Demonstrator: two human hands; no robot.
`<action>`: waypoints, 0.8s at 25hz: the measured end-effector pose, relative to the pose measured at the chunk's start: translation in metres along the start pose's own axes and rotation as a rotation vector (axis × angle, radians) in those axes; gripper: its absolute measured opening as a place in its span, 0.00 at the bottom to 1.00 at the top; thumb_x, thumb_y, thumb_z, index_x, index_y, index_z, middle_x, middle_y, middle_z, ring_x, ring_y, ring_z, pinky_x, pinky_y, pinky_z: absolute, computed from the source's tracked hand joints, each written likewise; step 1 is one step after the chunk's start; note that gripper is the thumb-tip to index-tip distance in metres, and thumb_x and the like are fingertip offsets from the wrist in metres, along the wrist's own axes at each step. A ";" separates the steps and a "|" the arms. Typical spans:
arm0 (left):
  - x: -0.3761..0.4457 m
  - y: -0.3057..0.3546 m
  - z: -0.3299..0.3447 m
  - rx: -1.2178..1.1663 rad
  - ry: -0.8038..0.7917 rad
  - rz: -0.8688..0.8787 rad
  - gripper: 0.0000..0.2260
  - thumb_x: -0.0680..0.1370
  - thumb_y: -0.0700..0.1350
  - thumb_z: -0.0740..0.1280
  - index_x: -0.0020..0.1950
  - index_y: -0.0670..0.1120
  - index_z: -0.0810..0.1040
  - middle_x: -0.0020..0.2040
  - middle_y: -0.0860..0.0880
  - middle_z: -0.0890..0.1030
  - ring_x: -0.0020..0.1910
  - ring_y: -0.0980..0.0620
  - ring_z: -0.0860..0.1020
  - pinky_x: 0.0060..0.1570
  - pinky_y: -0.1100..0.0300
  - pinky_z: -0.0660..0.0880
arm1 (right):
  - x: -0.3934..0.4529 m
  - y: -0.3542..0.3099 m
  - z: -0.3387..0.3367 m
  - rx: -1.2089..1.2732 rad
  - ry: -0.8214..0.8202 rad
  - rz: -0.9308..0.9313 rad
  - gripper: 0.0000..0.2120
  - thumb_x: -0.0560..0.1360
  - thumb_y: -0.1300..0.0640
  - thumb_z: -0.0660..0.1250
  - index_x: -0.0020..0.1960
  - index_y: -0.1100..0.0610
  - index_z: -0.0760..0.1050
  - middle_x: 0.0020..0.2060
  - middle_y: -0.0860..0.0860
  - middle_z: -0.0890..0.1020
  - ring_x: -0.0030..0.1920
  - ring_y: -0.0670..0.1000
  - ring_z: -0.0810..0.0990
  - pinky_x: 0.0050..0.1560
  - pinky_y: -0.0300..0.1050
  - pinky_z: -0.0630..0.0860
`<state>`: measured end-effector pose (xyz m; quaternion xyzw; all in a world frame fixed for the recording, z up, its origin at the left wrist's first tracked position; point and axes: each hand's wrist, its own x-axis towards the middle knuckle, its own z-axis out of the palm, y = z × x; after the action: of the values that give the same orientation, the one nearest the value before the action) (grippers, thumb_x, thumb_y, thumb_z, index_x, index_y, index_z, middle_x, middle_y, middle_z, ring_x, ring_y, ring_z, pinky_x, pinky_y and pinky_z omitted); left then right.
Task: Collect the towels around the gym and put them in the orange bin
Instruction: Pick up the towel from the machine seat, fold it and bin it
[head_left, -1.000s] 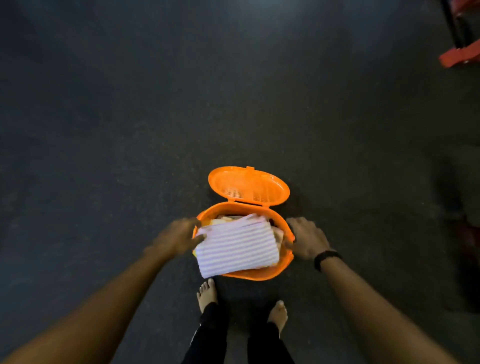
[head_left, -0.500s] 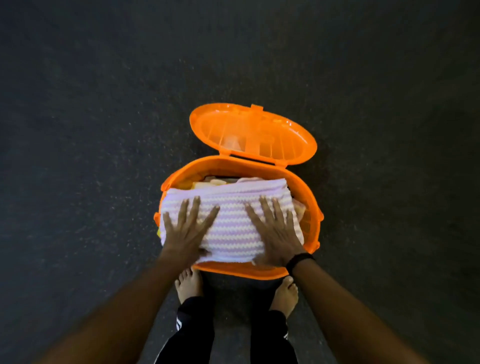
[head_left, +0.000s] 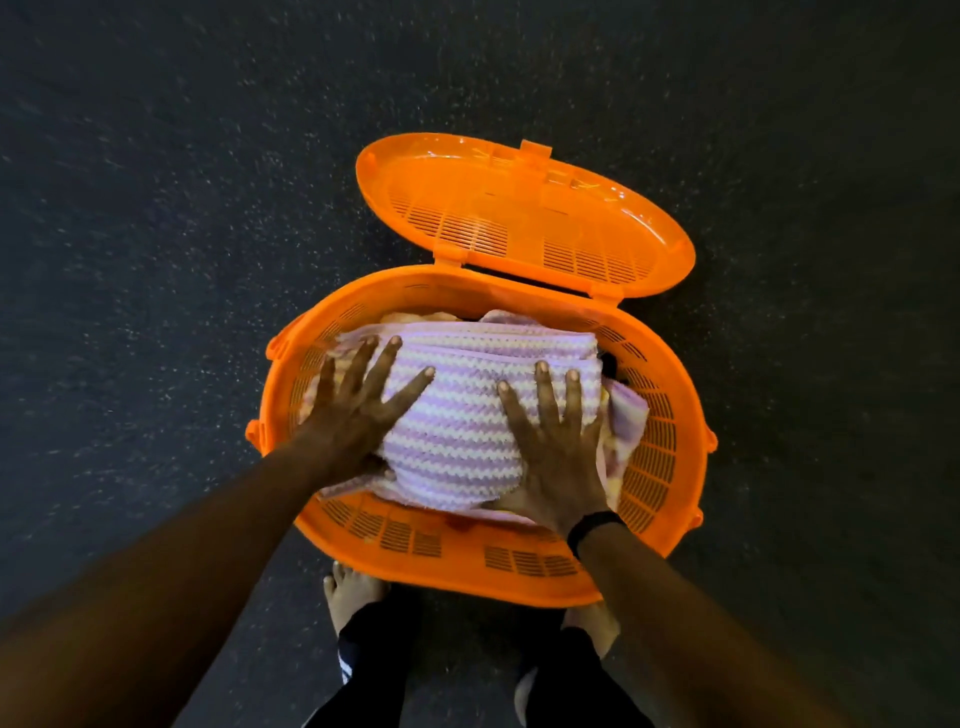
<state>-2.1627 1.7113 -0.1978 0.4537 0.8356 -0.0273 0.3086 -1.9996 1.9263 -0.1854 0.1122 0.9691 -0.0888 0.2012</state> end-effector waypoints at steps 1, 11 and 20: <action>0.003 -0.003 0.005 -0.014 -0.006 0.004 0.62 0.63 0.59 0.77 0.71 0.62 0.24 0.74 0.42 0.29 0.74 0.37 0.32 0.69 0.29 0.43 | 0.004 0.003 0.006 -0.011 0.009 -0.013 0.55 0.60 0.17 0.51 0.78 0.48 0.52 0.77 0.60 0.51 0.75 0.67 0.48 0.66 0.76 0.50; -0.058 0.031 -0.071 -0.025 -0.007 -0.069 0.61 0.58 0.69 0.73 0.74 0.62 0.30 0.78 0.38 0.48 0.76 0.34 0.53 0.67 0.33 0.58 | -0.023 0.007 -0.084 0.052 -0.287 -0.027 0.59 0.57 0.18 0.55 0.77 0.44 0.34 0.77 0.54 0.39 0.77 0.62 0.40 0.69 0.71 0.48; -0.151 0.119 -0.302 -0.188 0.044 -0.155 0.52 0.60 0.80 0.47 0.79 0.53 0.45 0.79 0.47 0.50 0.77 0.47 0.52 0.74 0.44 0.52 | -0.087 0.041 -0.356 0.326 -0.148 0.171 0.41 0.72 0.29 0.57 0.77 0.47 0.51 0.77 0.51 0.54 0.76 0.54 0.55 0.72 0.55 0.59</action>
<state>-2.1589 1.7672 0.1555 0.3573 0.8736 0.0373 0.3283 -2.0430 2.0272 0.1667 0.2182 0.9115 -0.2350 0.2577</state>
